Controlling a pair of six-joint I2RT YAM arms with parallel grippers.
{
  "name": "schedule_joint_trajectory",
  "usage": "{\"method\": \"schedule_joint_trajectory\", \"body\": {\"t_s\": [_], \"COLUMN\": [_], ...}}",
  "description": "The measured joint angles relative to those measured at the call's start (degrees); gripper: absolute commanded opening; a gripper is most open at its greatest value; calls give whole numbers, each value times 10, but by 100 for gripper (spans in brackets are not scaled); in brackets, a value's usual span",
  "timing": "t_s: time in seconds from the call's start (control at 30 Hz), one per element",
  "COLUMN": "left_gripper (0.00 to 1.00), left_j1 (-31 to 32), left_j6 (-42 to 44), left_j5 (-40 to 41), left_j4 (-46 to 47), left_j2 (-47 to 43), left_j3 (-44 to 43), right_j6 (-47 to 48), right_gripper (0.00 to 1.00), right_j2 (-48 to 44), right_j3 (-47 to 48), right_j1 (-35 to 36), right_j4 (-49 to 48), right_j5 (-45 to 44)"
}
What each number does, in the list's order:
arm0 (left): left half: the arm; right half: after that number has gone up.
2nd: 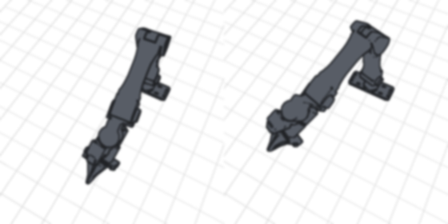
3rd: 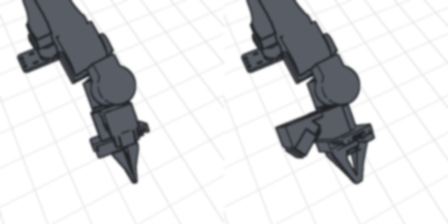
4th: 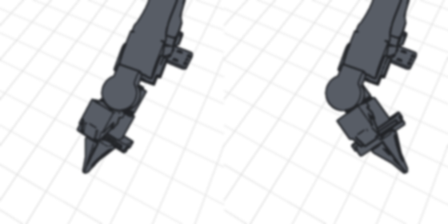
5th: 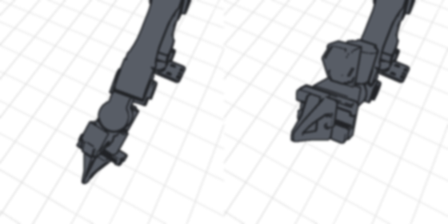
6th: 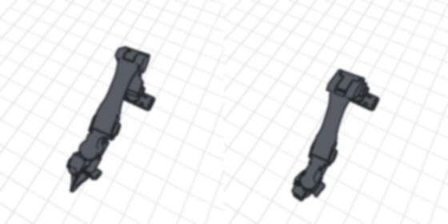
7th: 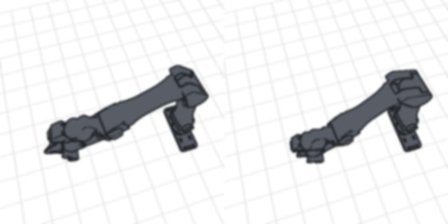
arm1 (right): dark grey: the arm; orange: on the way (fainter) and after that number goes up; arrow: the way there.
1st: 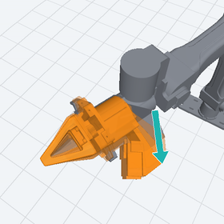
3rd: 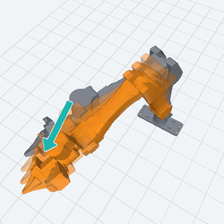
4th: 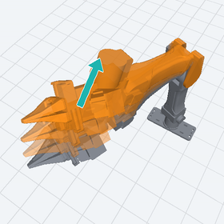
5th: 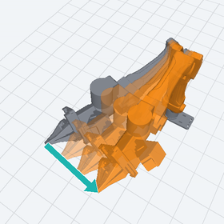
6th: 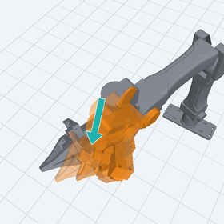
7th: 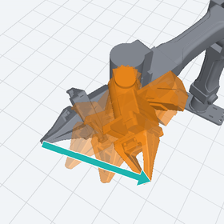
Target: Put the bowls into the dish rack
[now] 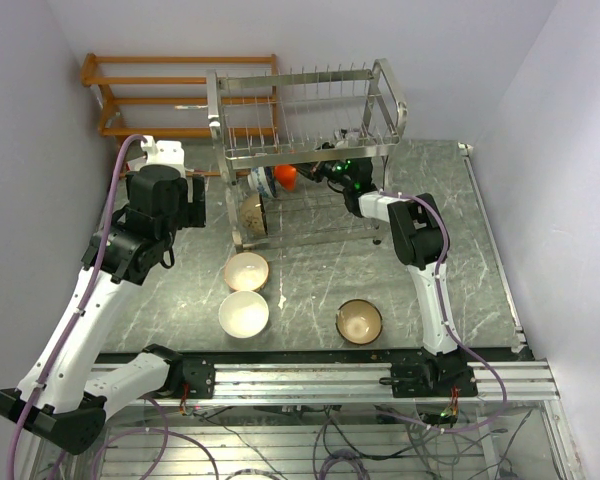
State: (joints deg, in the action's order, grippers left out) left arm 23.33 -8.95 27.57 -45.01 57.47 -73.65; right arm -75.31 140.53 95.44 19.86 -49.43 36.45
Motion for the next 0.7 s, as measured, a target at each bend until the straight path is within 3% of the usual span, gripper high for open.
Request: {"method": "schedule_joint_trajectory", "body": {"t_s": [0.33, 0.7], "left_gripper": [93, 93], "left_j1": [0, 0], "left_j6": [0, 0], "left_j5": [0, 0], "left_j4": [0, -1], "left_j2": [0, -2], "left_j3": [0, 0], "right_j6": [9, 35], "right_gripper": [1, 8], "right_j2": [0, -13], "right_j3": [0, -16], "right_j1": [-1, -2], "right_j4": [9, 30], "right_j5": [6, 17]}}
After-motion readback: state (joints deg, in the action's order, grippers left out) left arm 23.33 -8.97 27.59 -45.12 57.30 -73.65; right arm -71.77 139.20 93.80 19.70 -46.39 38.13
